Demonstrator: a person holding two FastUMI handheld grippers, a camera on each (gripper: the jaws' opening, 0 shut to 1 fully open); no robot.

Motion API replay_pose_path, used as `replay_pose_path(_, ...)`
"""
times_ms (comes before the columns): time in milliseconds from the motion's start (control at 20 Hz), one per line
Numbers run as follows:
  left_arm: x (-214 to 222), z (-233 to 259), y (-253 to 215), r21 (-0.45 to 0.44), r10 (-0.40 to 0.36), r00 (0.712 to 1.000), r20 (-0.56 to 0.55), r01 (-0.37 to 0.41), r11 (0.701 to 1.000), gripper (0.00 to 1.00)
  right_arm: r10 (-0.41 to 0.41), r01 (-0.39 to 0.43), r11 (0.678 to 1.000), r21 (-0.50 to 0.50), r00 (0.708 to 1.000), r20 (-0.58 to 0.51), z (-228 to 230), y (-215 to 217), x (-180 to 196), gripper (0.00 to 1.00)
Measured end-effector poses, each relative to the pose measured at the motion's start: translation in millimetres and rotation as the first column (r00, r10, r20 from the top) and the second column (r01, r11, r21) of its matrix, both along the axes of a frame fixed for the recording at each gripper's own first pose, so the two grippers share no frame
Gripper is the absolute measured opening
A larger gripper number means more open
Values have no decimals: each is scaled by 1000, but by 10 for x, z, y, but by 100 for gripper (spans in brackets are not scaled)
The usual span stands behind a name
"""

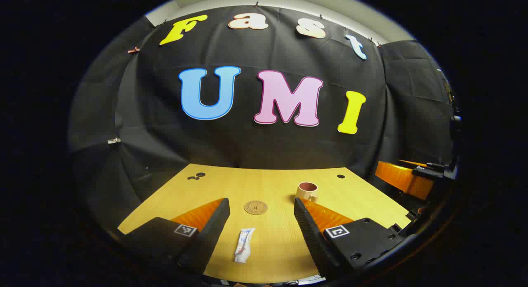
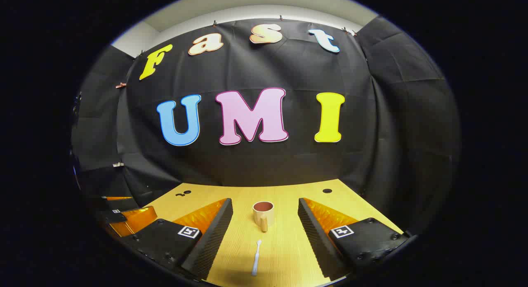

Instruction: Put the toothbrush and toothpaste on the desktop into the cup, then pick up the cup and place it on the coaster on the desktop.

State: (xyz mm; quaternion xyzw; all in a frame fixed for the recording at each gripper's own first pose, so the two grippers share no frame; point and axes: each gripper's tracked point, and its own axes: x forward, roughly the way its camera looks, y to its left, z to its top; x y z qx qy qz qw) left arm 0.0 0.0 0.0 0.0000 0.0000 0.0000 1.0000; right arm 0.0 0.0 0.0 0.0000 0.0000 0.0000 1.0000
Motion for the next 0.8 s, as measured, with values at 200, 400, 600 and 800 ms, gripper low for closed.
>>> replay_pose_path(200,111,36,-23,3,16,1000,10,-16,1000,98,14,-14,1000,1,1000,-10,-8,-104,132,98)
replay_pose_path(400,220,0,-57,16,24,1000,7,-24,1000,98,28,-26,998,63,999,-22,-30,-208,268,98)
replay_pose_path(600,288,-7,-63,0,36,999,5,-36,999,97,21,-19,999,35,999,-47,-102,-292,350,98)
replay_pose_path(800,346,-74,7,-7,63,998,-8,-63,998,98,39,-37,999,21,996,-78,-191,-299,376,98)
